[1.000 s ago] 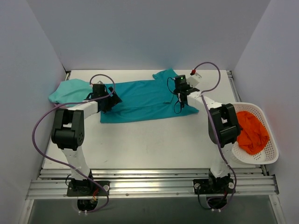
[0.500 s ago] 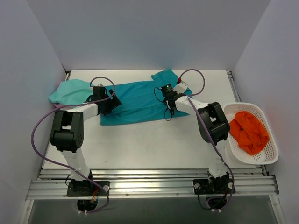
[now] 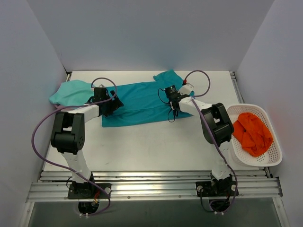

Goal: Fold and stack the t-shirts
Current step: Fold the tshirt

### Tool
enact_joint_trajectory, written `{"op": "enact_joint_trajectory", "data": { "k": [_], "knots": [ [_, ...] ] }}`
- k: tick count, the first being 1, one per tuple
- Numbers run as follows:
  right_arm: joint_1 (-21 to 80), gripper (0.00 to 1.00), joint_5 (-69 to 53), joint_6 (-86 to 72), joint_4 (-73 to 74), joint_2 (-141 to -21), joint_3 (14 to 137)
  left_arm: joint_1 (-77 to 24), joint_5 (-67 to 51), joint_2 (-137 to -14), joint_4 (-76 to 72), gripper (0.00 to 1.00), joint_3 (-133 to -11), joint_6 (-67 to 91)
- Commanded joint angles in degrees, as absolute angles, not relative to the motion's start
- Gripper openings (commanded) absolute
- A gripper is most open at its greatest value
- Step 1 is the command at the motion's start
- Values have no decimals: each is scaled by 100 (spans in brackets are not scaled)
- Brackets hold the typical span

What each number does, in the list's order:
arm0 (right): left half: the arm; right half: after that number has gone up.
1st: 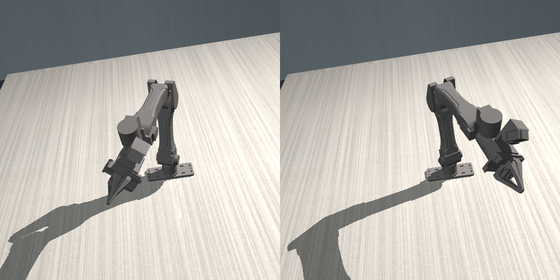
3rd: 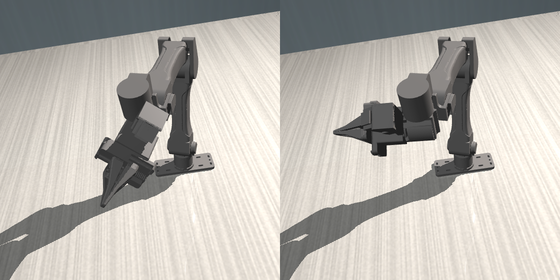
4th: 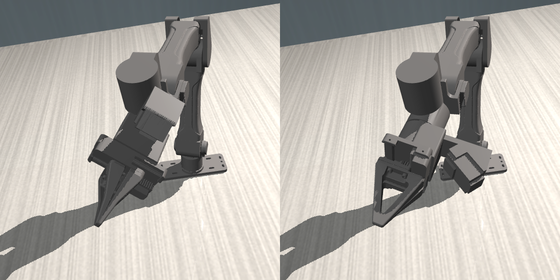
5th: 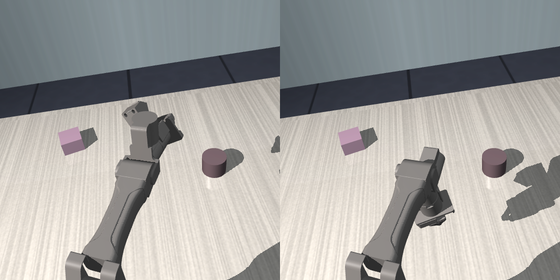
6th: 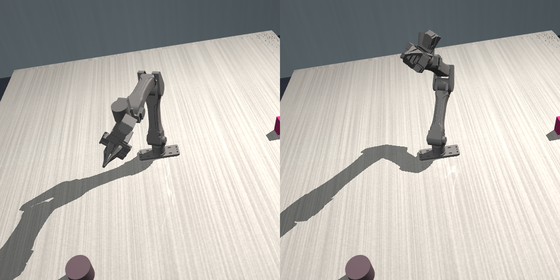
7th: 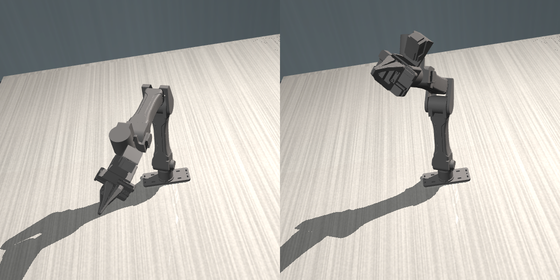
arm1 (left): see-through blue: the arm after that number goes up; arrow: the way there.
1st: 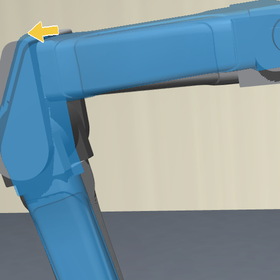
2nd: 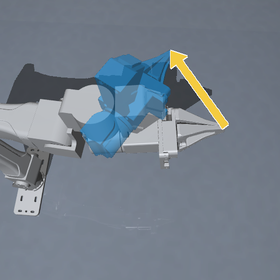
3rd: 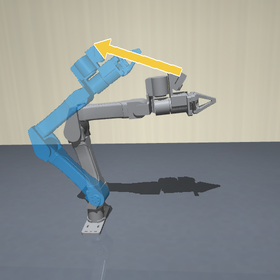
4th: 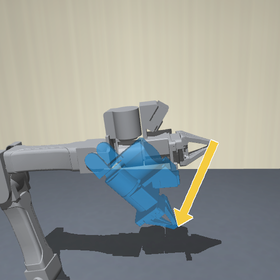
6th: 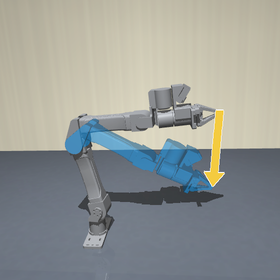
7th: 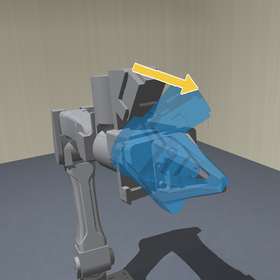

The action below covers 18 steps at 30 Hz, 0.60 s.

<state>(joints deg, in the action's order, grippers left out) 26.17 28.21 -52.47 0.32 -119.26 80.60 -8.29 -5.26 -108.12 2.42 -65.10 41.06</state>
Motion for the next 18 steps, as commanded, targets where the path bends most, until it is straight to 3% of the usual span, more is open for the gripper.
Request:
{"op": "enact_joint_trajectory", "data": {
  "k": [1, 18],
  "knots": [
    [2549, 0, 3120, -5300, 229, -11698, 7981, -817, -633, -10819, 97, 94, -6495, 3999],
    [2575, 0, 2733, -5352, 123, -12700, 9113, -817, -659, -10933, -149, 94, -6513, 3990]
  ]
}}
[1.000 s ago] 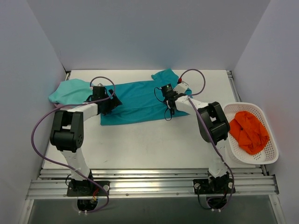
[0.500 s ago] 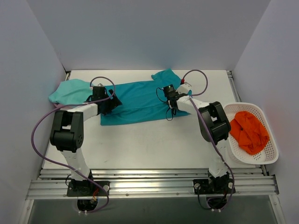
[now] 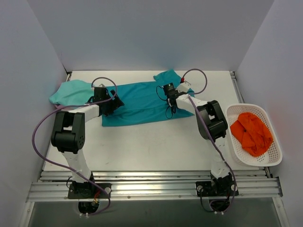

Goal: Fold and stack the t-shirts
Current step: Fold the tshirt

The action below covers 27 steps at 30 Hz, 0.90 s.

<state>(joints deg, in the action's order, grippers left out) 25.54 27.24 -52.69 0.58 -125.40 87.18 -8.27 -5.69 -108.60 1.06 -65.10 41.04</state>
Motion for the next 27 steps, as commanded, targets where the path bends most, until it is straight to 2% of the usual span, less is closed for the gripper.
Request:
{"op": "enact_joint_trajectory", "data": {
  "k": [1, 11, 13, 15, 16, 19, 21, 22, 27],
  "knots": [
    [2584, 0, 2707, -5335, 114, -12839, 9219, -817, -668, -10951, -176, 94, -6513, 3990],
    [2760, 0, 2338, -4887, -351, -13482, 10766, -826, -721, -11101, -272, 94, -6548, 3981],
    [2760, 7, 2093, -4756, -693, -13500, 10924, -826, -712, -11101, -281, 94, -6548, 3981],
    [2742, 40, 1838, -4624, -1201, -13526, 10969, -817, -694, -11092, -273, 94, -6548, 3973],
    [2733, 67, 1602, -4475, -1291, -13579, 11047, -817, -703, -11074, -246, 94, -6548, 3964],
    [2716, 89, 1800, -4159, -1134, -13369, 10936, -817, -581, -10917, -150, 94, -6539, 3920],
    [2655, 94, 2213, -4052, -1317, -12670, 10366, -826, -388, -10610, -158, 94, -6416, 3868],
    [2611, 95, 2493, -4000, -1466, -12395, 9588, -817, -308, -10487, -167, 94, -6373, 3841],
    [2180, 96, 2689, -4210, -1907, -10409, 7465, -783, 500, -9827, 226, 94, -6712, 3429]
  ]
}}
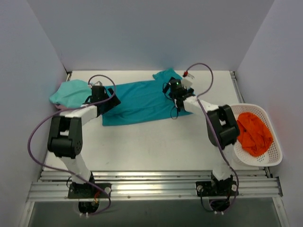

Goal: Fold and stack the t-shirts
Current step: Fold the tshirt

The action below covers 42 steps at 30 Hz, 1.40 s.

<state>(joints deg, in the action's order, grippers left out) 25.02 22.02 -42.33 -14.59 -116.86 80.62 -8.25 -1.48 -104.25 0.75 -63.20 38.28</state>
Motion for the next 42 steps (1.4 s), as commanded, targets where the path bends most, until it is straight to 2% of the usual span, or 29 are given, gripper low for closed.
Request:
{"op": "enact_joint_trajectory", "data": {
  "k": [1, 6, 9, 12, 16, 24, 27, 33, 42],
  "knots": [
    [2145, 96, 2785, -4219, -1907, -10171, 6931, -756, 701, -9809, 342, 94, -6854, 3349],
    [2206, 96, 2979, -4385, -1609, -8580, 5750, -572, 1002, -9966, 798, 94, -7766, 3120],
    [2364, 95, 3084, -4552, -1310, -7774, 5179, -554, 1142, -9766, 1520, 94, -7876, 3417],
    [2627, 95, 3234, -4762, -1064, -7121, 4687, -746, 835, -8984, 1073, 94, -6754, 3786],
    [2856, 94, 3208, -5026, -1002, -6759, 4177, -1370, 1081, -8140, 923, 94, -5373, 4376],
    [2778, 93, 2919, -5317, -1370, -7663, 3744, -2179, 1494, -6926, 326, 94, -3500, 5833],
    [2506, 93, 2514, -5230, -1722, -8216, 3823, -2232, 1783, -6855, 185, 94, -3340, 6116],
    [2119, 92, 2241, -5107, -2100, -9070, 4148, -2224, 1784, -7742, 97, 94, -3717, 6091],
    [1951, 92, 2153, -5098, -2364, -9931, 4587, -2004, 1714, -8736, -826, 94, -3867, 6152]
  ]
}}
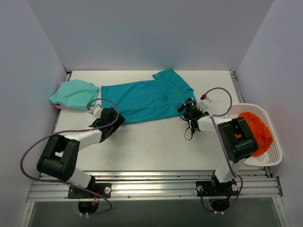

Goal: Fold and stack the t-shirts
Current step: Fold the tshirt

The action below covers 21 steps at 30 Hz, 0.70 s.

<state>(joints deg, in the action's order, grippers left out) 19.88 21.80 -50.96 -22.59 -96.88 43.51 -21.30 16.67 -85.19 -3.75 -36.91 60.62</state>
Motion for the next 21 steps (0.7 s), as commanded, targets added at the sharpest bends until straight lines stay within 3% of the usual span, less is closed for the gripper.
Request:
{"op": "enact_joint_trajectory", "data": {
  "k": [1, 6, 8, 10, 11, 13, 14, 15, 17, 18, 21],
  "knots": [
    [1934, 92, 2145, -5098, -2408, -10001, 4675, -1960, 1688, -8797, -887, 94, -3876, 6152],
    [1846, 90, 2136, -5089, -2513, -10528, 4956, -1732, 1591, -9184, -1081, 94, -3990, 6135],
    [1802, 82, 2101, -5071, -2540, -10739, 5105, -1653, 1468, -9342, -1169, 94, -4034, 6117],
    [1767, 60, 2066, -5063, -2610, -10880, 5159, -1556, 1398, -9456, -1230, 94, -4078, 6073],
    [1758, 42, 2048, -5080, -2619, -10907, 5185, -1530, 1337, -9483, -1257, 94, -4087, 6047],
    [1732, 26, 2039, -5089, -2637, -10968, 5194, -1451, 1292, -9545, -1327, 94, -4087, 6029],
    [1723, 10, 2074, -5098, -2611, -11004, 5203, -1433, 1266, -9562, -1353, 96, -4078, 6003],
    [1714, 6, 2100, -5132, -2584, -11021, 5194, -1407, 1240, -9580, -1406, 100, -4061, 5994],
    [1705, 0, 2127, -5168, -2540, -11021, 5151, -1362, 1195, -9624, -1547, 83, -4008, 5977],
    [1688, 0, 2162, -5185, -2514, -11013, 5107, -1354, 1161, -9633, -1573, 63, -4008, 5968],
    [1661, 0, 2197, -5212, -2435, -10908, 5010, -1345, 1125, -9712, -1582, 38, -4043, 5915]
  ]
}}
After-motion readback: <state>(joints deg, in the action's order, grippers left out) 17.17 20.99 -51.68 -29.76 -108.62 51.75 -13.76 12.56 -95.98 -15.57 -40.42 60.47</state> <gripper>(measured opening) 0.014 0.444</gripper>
